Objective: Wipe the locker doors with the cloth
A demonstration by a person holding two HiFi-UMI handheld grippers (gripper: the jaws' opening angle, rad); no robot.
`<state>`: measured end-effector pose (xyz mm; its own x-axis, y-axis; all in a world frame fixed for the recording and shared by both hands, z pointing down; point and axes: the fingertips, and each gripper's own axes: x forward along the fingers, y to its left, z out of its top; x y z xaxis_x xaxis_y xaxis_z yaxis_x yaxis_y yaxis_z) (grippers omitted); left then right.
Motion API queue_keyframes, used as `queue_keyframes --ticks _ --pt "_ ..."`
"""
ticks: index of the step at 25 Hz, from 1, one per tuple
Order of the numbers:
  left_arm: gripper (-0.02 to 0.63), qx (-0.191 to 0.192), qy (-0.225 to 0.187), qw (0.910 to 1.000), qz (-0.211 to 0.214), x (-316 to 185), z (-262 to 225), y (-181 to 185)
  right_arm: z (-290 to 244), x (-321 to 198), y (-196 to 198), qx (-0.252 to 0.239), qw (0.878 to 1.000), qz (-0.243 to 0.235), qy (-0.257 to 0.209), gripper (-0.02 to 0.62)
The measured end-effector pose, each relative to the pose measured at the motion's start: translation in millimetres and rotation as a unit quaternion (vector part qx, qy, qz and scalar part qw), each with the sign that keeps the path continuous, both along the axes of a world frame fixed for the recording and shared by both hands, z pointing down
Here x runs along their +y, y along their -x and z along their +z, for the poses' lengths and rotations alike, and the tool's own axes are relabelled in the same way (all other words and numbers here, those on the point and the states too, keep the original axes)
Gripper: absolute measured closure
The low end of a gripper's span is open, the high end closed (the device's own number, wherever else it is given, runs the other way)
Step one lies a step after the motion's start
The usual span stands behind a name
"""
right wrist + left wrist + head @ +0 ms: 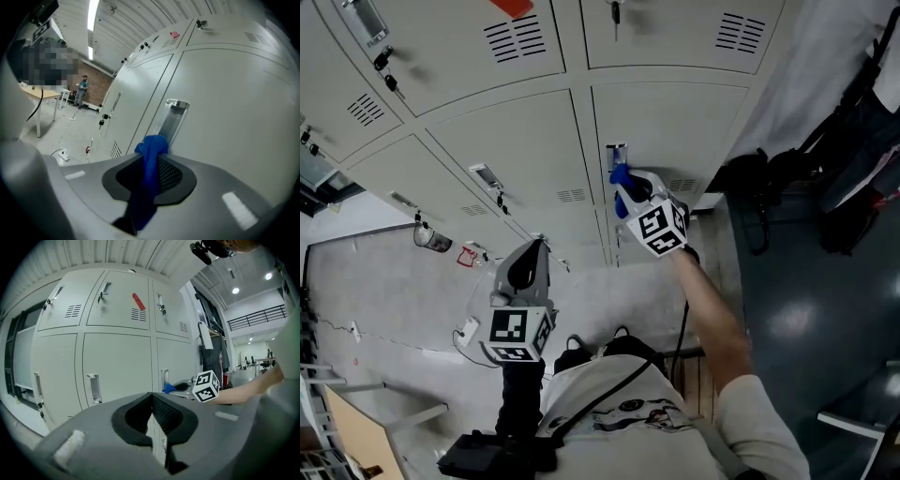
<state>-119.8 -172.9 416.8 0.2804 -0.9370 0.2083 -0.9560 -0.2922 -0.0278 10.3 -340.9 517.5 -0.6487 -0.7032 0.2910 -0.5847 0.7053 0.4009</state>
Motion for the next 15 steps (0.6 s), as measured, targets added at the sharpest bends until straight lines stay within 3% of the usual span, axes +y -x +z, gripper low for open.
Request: queue_keyframes --ticks 5,15 --pt "0.614 0.001 -0.001 1.0 0.003 -2 0 -2 11 -7 -37 0.026 0.999 0.038 -0.003 0.532" --pt "0.614 0.002 0.007 0.9997 0.022 -8 7 -17 14 -26 -152 0.054 0.99 0.132 -0.001 0.532"
